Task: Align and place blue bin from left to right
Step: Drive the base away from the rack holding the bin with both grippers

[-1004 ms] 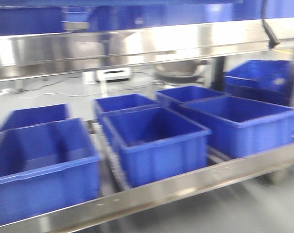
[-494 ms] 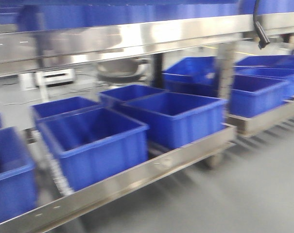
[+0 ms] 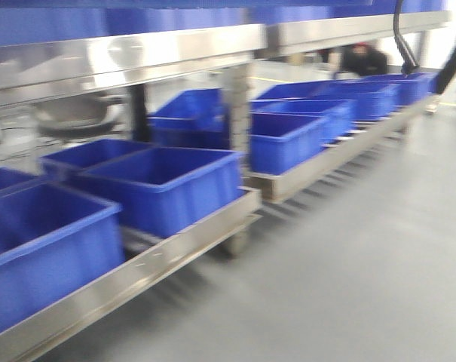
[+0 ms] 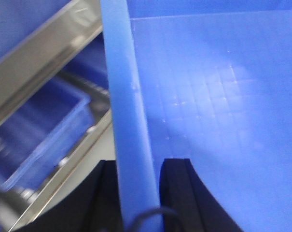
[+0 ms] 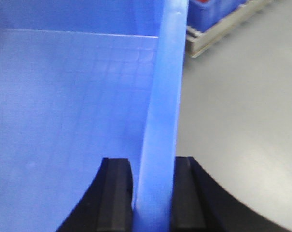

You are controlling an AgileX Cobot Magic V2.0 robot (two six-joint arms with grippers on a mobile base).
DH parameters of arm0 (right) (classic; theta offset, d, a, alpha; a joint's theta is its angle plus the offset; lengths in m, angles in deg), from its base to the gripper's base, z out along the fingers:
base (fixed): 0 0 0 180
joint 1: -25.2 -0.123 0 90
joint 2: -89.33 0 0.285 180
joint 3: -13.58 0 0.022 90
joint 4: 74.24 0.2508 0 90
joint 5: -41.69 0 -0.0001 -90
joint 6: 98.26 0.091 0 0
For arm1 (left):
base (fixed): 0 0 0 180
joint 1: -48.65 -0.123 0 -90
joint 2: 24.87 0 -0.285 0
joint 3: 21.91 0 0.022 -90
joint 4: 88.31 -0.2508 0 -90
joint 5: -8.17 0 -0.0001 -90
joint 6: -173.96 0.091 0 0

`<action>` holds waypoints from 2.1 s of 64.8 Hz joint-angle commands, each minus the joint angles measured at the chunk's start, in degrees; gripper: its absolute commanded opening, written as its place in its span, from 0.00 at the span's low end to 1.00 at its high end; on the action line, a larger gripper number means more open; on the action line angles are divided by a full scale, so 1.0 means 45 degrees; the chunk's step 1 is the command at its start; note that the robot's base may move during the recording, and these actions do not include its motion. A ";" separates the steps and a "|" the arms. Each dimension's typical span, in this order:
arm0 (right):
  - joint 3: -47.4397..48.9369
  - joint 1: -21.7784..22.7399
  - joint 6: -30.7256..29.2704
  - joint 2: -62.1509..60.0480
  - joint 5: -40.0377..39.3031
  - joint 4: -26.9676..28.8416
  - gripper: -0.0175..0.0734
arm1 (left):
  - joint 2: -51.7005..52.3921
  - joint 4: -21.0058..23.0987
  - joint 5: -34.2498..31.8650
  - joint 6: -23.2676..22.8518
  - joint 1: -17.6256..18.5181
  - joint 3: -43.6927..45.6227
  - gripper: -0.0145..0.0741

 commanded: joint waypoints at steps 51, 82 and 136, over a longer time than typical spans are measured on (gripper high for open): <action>0.0300 -0.0014 -0.0330 -0.0364 -0.1199 -0.0205 0.03 | 0.0302 0.0000 -0.1047 0.0034 0.0065 0.0187 0.04; 0.0300 -0.0014 -0.0330 -0.0364 -0.1199 -0.0205 0.03 | 0.0302 0.0000 -0.1047 0.0034 0.0065 0.0187 0.04; 0.0300 -0.0014 -0.0330 -0.0364 -0.1199 -0.0205 0.03 | 0.0302 0.0000 -0.1047 0.0034 0.0065 0.0187 0.04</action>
